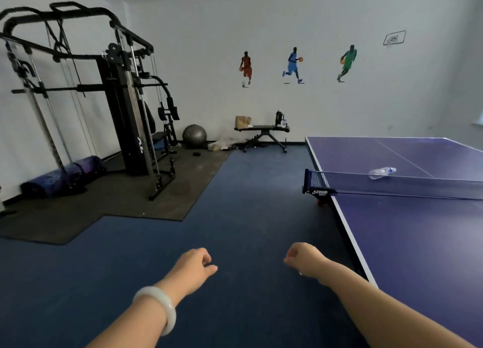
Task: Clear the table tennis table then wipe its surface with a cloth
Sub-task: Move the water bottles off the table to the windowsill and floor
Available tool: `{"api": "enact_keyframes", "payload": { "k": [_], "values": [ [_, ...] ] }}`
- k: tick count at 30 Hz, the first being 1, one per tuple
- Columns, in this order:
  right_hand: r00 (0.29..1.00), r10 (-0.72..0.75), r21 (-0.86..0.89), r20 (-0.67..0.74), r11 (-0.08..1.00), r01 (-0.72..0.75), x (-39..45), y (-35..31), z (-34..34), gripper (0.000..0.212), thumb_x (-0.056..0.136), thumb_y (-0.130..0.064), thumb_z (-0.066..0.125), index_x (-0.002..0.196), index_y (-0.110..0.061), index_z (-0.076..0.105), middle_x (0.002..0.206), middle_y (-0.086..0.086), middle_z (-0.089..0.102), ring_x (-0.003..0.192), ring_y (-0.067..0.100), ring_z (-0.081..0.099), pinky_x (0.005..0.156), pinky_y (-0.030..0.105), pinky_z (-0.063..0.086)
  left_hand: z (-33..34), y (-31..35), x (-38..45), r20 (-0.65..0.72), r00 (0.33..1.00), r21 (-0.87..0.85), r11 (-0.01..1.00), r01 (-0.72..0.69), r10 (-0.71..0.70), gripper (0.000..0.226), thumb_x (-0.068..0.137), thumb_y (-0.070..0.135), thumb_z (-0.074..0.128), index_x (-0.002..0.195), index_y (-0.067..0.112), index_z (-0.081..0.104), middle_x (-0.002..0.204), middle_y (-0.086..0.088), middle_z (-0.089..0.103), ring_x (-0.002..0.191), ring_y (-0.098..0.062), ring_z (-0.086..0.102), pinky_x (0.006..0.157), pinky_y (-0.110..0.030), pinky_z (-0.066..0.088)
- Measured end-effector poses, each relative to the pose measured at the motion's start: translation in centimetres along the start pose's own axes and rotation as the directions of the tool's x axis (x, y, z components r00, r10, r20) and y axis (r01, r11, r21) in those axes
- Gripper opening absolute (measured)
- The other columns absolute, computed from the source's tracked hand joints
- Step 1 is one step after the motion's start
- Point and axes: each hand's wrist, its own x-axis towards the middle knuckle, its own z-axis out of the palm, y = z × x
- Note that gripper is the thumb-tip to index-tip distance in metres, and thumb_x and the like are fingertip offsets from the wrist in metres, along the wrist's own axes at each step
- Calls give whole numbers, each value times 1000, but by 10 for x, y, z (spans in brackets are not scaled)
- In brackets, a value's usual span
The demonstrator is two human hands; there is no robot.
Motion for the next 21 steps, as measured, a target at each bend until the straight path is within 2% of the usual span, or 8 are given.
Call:
{"api": "enact_keyframes", "payload": {
  "k": [6, 11, 17, 21],
  "values": [
    [999, 43, 1, -22, 999, -43, 141, -26, -26, 22, 93, -27, 61, 108, -11, 62, 104, 3, 61, 86, 17, 55, 76, 27, 45, -20, 10, 161, 81, 994, 16, 997, -77, 76, 27, 94, 38, 59, 114, 22, 56, 115, 8, 53, 102, -8, 54, 87, -23, 46],
    [991, 93, 46, -93, 995, -89, 270, -40, -40, 11, 93, -26, 61, 96, -15, 60, 96, 0, 59, 82, 16, 55, 73, 26, 45, -34, 15, 318, 117, 980, 41, 985, -169, 163, 29, 93, 38, 59, 116, 21, 56, 116, 7, 53, 103, -9, 54, 84, -22, 44],
    [948, 235, 131, -215, 969, -211, 411, -54, -83, 10, 90, -24, 65, 92, -15, 61, 97, 3, 64, 85, 18, 59, 83, 34, 53, -76, 36, 516, 123, 953, 62, 957, -285, 276, 26, 93, 39, 60, 112, 22, 56, 115, 7, 56, 99, -8, 55, 79, -22, 44],
    [902, 327, 217, -281, 938, -272, 484, -45, -120, 13, 89, -25, 68, 94, -14, 64, 99, 5, 67, 91, 21, 63, 84, 38, 55, -74, 72, 619, 169, 934, 29, 945, -325, 316, 26, 93, 38, 60, 112, 21, 58, 114, 5, 57, 101, -11, 56, 81, -23, 44]
  ]
}}
